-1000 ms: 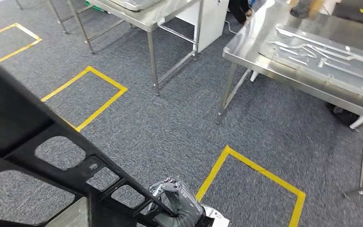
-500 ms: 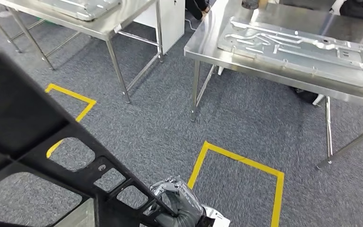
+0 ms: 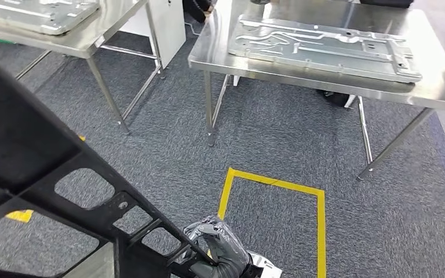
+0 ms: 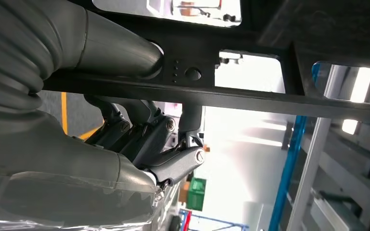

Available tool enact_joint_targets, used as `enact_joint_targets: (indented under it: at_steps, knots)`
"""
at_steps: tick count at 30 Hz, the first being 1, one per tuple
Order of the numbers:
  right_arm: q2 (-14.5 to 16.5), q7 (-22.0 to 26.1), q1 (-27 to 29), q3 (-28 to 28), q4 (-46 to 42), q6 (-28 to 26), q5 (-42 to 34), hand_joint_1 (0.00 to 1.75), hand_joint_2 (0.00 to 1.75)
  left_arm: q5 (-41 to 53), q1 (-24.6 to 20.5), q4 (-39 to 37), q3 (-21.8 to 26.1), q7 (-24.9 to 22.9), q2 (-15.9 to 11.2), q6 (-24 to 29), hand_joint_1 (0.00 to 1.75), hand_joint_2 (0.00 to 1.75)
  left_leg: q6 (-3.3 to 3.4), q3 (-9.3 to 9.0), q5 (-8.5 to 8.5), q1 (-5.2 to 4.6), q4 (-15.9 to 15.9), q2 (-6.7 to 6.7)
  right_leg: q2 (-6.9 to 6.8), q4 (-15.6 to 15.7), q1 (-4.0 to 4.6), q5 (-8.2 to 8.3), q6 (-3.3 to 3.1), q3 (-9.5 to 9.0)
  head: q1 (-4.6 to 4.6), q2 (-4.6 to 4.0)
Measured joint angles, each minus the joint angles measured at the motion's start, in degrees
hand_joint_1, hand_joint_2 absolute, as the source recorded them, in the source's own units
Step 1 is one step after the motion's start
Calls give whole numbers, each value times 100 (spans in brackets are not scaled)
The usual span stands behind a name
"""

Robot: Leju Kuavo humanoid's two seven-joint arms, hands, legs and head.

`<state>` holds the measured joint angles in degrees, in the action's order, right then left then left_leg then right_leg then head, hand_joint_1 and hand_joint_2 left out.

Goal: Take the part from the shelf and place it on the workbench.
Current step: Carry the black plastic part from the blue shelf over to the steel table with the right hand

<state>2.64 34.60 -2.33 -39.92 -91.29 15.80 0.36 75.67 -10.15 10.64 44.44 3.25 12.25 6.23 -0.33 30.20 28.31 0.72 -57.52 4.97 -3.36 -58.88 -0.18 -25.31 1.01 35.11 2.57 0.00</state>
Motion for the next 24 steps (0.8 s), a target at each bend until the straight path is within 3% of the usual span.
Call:
enact_joint_targets:
  at_steps: [2,3,5,7,8,9,10,12,14,16,17,18,20,22,24]
  knots:
    - [1,1,6,1,-7,1,1,169,175,0,-19,0,0,-1,0,3,0,175,-63,-44,28,-9,16,98,89,37,21,-21,-63,1,1,0]
    - [1,1,11,2,-11,1,2,169,175,-1,-32,0,0,-1,1,4,0,175,-98,-63,52,2,8,82,147,58,12,-15,-92,-12,1,0]
    - [7,-1,9,2,-20,-1,4,169,175,0,-43,0,0,-1,1,5,0,175,-152,8,236,26,-234,-128,259,107,-22,6,-160,-48,1,0]
    - [13,-2,4,0,-22,-1,6,169,175,-4,-22,0,1,0,1,6,0,175,-176,336,598,39,-937,-377,376,119,-31,13,-206,-62,1,0]
    - [14,-2,4,-1,-22,-1,7,169,175,-8,-14,0,2,4,-1,6,0,175,-183,532,743,40,-1319,-417,446,117,-26,12,-217,-63,1,0]
    - [14,-3,6,-1,-22,0,8,169,175,-11,-12,0,4,8,-2,7,0,175,-187,675,791,40,-1573,-433,520,115,-21,11,-222,-67,1,0]
    - [14,-4,7,-1,-22,1,9,169,175,-14,-14,0,5,9,-3,7,0,175,-186,727,721,40,-1621,-438,596,111,-18,8,-222,-74,1,0]
    - [14,-5,6,0,-22,1,9,169,175,-11,-19,0,7,8,-9,10,0,175,-165,548,306,45,-1108,-502,755,99,-18,-1,-209,-95,1,0]
    - [14,-6,3,-2,-22,1,11,169,175,-10,-8,0,7,5,-16,14,0,175,-126,277,-28,61,-391,-786,909,59,-14,-17,-165,-77,1,0]
    - [14,-8,0,-4,-22,1,14,169,175,-9,5,0,7,6,-17,16,0,175,-89,176,-77,60,-100,-970,1035,31,-27,-8,-90,-18,2,1]
    - [13,-9,0,-4,-22,1,16,169,175,-10,8,0,7,6,-16,17,0,175,-66,165,-74,56,-69,-925,1101,35,-34,8,-45,9,2,1]
    - [11,-9,3,-2,-23,1,16,169,175,-11,9,0,8,5,-13,17,0,175,-31,157,-92,59,-55,-861,1110,37,-43,16,-11,21,2,1]
    - [5,-8,0,2,-26,0,18,169,175,-16,-4,0,10,9,-3,21,0,175,49,129,-123,76,2,-722,863,-147,-24,-102,37,114,1,0]
    - [2,-9,-6,2,-27,-4,31,169,175,-35,1,0,13,15,0,27,0,175,96,114,-125,68,25,-584,502,-769,-23,-434,66,415,0,0]
    - [1,-12,-5,1,-27,-21,65,169,175,-63,24,0,19,22,-7,42,0,175,103,116,-113,55,22,-463,389,-1444,-52,-696,98,754,1,0]
